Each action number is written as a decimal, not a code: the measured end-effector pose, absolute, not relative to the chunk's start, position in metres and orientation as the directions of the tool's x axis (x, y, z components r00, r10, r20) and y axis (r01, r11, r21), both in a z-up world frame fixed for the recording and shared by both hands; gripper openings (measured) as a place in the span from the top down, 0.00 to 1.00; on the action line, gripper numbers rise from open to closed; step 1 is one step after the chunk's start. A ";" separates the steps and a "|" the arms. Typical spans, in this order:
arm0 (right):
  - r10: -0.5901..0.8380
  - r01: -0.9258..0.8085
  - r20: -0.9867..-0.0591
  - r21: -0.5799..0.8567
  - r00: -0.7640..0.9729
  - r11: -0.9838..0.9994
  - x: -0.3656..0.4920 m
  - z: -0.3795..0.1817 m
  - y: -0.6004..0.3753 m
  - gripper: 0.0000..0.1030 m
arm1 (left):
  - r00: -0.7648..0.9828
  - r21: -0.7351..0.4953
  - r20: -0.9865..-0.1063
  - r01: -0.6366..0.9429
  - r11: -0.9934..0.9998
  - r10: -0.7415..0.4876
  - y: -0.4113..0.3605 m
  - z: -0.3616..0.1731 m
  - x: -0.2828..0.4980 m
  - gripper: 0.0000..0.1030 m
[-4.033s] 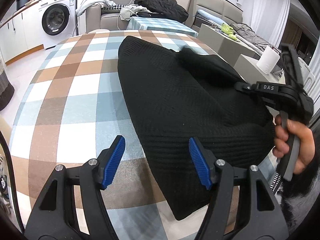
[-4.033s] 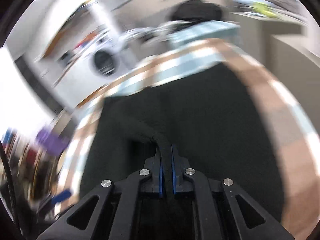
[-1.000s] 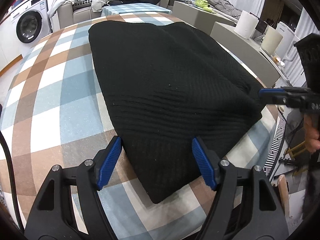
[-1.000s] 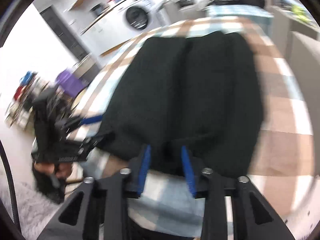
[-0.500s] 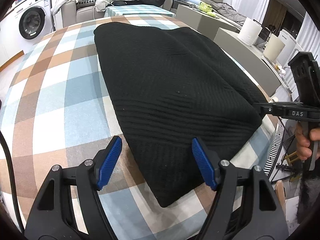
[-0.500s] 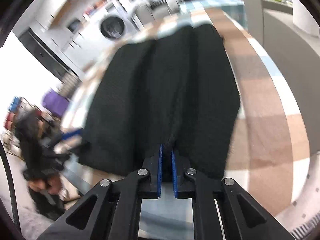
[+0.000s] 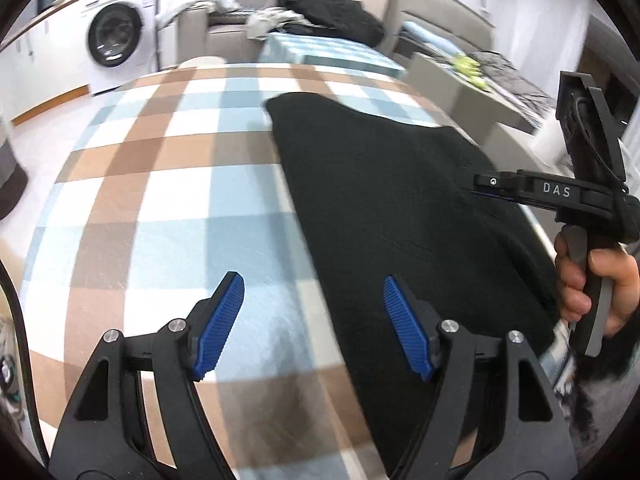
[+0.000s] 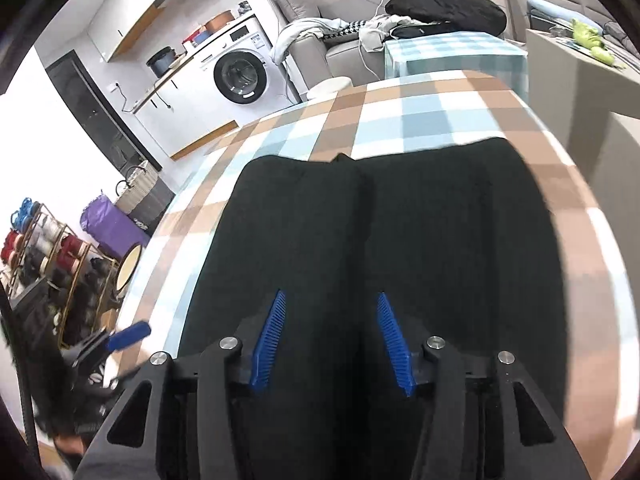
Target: Fold small clothes
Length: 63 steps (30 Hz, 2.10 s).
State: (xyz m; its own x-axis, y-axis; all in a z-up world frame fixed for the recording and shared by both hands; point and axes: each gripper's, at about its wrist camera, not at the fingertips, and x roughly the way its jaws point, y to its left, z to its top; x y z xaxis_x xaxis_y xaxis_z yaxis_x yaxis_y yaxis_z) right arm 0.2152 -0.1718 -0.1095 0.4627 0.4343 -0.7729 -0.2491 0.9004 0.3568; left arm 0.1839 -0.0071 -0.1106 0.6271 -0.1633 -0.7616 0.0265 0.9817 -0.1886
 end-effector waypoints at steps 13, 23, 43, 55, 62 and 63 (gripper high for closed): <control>0.323 -0.255 -0.739 0.209 0.592 0.944 0.208 -0.063 -0.183 0.93 | 0.641 -0.241 -0.733 0.065 0.968 -0.226 -0.018 -0.099 0.206 0.28; 0.333 -0.183 -0.825 0.279 0.458 0.943 0.216 -0.118 -0.216 0.75 | 0.586 -0.227 -0.772 0.112 0.967 -0.249 -0.042 -0.116 0.197 0.28; 0.534 -0.445 -0.727 0.342 0.433 0.827 0.054 -0.060 -0.230 0.96 | 0.591 -0.248 -0.756 0.136 0.959 -0.279 -0.036 -0.104 0.141 0.28; 0.449 -0.322 -0.830 0.347 0.332 0.881 0.067 -0.105 -0.258 0.96 | 0.544 -0.206 -0.787 0.212 0.955 -0.290 -0.070 -0.117 0.138 0.28; 0.457 -0.373 -0.826 0.331 0.330 0.867 0.059 -0.098 -0.248 0.89 | 0.538 -0.199 -0.794 0.211 0.957 -0.284 -0.075 -0.121 0.142 0.28; 0.481 -0.375 -0.809 0.353 0.339 0.857 0.061 -0.095 -0.248 0.75 | 0.537 -0.198 -0.794 0.212 0.957 -0.284 -0.076 -0.121 0.143 0.28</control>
State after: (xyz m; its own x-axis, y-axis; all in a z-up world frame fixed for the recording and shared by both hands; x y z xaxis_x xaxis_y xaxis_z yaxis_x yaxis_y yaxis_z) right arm 0.0609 -0.2477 -0.0950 0.3388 0.4811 -0.8086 -0.3751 0.8572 0.3528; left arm 0.1426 -0.0758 -0.1212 0.5375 -0.2835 -0.7942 0.2125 0.9569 -0.1979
